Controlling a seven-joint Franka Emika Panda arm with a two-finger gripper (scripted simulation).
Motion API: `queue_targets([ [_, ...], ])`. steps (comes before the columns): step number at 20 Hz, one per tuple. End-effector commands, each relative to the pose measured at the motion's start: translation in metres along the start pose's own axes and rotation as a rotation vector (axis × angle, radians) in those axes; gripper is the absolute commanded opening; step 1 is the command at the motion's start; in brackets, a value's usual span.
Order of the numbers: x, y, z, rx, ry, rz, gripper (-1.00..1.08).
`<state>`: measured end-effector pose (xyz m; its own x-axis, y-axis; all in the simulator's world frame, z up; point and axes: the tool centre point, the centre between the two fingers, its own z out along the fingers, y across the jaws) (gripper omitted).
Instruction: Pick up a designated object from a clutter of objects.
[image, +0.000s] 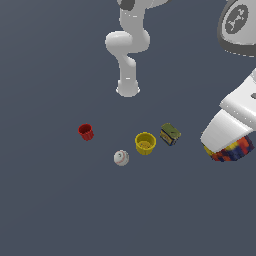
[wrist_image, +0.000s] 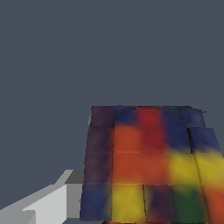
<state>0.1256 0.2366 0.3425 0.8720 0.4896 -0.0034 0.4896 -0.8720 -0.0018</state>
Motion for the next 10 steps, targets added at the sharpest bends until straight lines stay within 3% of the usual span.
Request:
queue_targets([
  [1,0.005,-0.001,-0.013,-0.001,0.003,0.0,-1.0],
  [10,0.016,-0.002,-0.032,-0.001,0.003,0.0,-1.0],
])
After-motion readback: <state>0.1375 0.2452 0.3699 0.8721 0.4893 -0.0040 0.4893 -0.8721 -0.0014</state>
